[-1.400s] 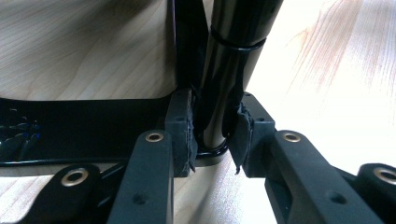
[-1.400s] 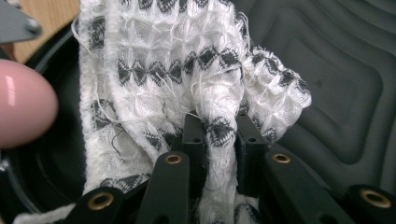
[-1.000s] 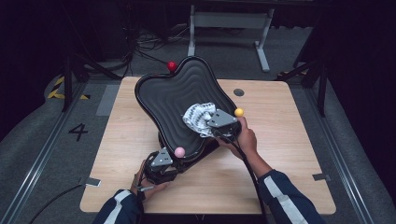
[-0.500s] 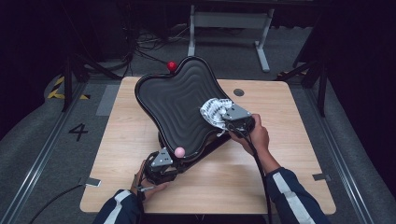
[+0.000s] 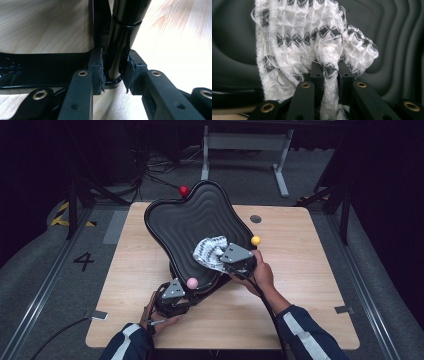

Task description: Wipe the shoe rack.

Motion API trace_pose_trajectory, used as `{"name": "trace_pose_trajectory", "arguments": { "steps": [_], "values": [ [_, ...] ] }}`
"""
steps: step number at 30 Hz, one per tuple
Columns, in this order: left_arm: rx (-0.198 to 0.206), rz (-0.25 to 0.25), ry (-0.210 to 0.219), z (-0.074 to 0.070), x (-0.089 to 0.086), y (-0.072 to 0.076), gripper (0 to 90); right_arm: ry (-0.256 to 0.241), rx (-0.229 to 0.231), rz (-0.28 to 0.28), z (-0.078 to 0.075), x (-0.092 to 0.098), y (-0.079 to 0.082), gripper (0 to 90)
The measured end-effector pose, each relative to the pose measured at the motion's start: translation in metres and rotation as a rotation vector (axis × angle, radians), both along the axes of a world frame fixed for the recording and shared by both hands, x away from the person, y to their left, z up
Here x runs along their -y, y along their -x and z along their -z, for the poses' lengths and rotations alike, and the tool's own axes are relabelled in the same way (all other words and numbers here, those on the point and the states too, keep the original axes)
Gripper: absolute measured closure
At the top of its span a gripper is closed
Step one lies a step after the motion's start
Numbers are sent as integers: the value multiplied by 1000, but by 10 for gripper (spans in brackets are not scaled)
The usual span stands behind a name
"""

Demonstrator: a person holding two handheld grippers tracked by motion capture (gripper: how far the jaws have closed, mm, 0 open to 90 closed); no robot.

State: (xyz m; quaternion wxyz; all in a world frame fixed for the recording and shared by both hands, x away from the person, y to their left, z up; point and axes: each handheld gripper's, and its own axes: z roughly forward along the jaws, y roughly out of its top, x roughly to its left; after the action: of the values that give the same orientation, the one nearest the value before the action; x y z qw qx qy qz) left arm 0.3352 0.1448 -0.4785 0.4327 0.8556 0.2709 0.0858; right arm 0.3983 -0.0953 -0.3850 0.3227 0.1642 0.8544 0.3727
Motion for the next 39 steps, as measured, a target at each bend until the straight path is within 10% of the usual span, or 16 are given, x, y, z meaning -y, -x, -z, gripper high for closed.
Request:
{"name": "trace_pose_trajectory", "arguments": {
  "steps": [16,39],
  "values": [
    [2,0,-1,0,0,0,705,15,1,-103,3,-18,26,790],
    [-1,3,-1,0,0,0,704,14,52,150,2,58,-4,789]
  ]
}}
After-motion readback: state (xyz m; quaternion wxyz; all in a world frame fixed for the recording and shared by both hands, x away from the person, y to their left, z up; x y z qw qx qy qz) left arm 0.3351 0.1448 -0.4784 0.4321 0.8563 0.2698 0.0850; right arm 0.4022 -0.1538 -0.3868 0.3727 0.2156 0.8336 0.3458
